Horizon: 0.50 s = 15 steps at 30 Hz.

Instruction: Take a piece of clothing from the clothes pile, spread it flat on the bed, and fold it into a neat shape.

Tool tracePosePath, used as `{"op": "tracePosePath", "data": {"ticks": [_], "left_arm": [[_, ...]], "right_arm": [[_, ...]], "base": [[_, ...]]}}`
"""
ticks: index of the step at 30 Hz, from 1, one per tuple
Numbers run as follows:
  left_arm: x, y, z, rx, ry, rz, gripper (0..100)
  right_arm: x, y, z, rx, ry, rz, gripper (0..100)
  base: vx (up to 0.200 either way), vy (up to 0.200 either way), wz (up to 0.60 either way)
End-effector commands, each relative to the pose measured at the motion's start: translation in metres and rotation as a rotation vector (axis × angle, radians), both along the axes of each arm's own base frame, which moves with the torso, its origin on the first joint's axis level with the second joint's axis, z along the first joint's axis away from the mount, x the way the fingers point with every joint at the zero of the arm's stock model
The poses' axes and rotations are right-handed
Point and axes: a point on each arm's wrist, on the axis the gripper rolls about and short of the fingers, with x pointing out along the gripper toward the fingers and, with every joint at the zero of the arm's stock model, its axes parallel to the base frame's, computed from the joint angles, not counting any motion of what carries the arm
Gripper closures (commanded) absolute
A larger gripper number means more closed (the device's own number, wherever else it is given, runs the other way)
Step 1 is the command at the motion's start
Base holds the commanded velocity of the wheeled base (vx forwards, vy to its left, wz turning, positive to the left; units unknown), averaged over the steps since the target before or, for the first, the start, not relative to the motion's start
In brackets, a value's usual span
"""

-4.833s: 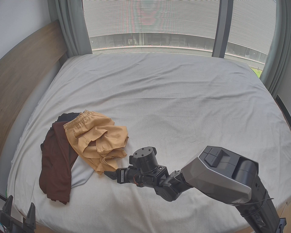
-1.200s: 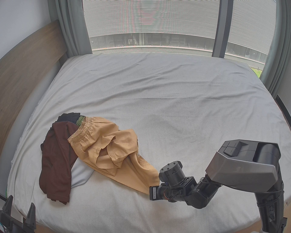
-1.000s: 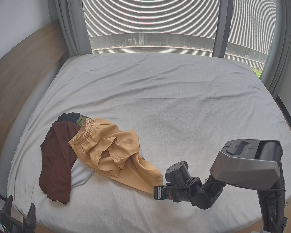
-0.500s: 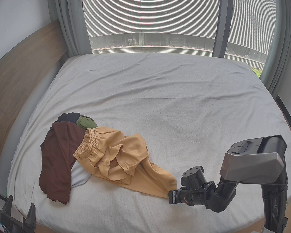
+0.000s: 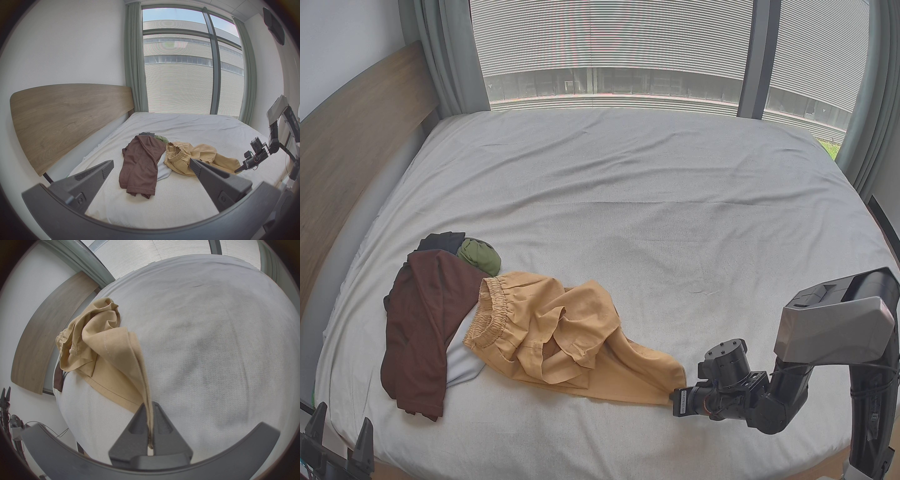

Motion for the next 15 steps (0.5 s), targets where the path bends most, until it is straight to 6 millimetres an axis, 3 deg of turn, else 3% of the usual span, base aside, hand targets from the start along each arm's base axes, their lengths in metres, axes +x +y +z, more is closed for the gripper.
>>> {"op": "tracePosePath", "data": {"ticks": [1, 8, 15], "left_arm": [[0.001, 0.0, -0.005, -0.001, 0.019, 0.001, 0], [0.001, 0.0, -0.005, 0.0, 0.019, 0.002, 0], [0.001, 0.0, -0.005, -0.001, 0.018, 0.001, 0]], "right_arm": [[-0.004, -0.017, -0.002, -0.02, 0.01, -0.027, 100], [-0.005, -0.036, -0.003, -0.032, -0.01, -0.054, 100], [-0.009, -0.043, -0.003, -0.036, -0.013, -0.062, 100]], "base": [[0.0, 0.0, 0.0], [0.0, 0.0, 0.0], [0.0, 0.0, 0.0]]}}
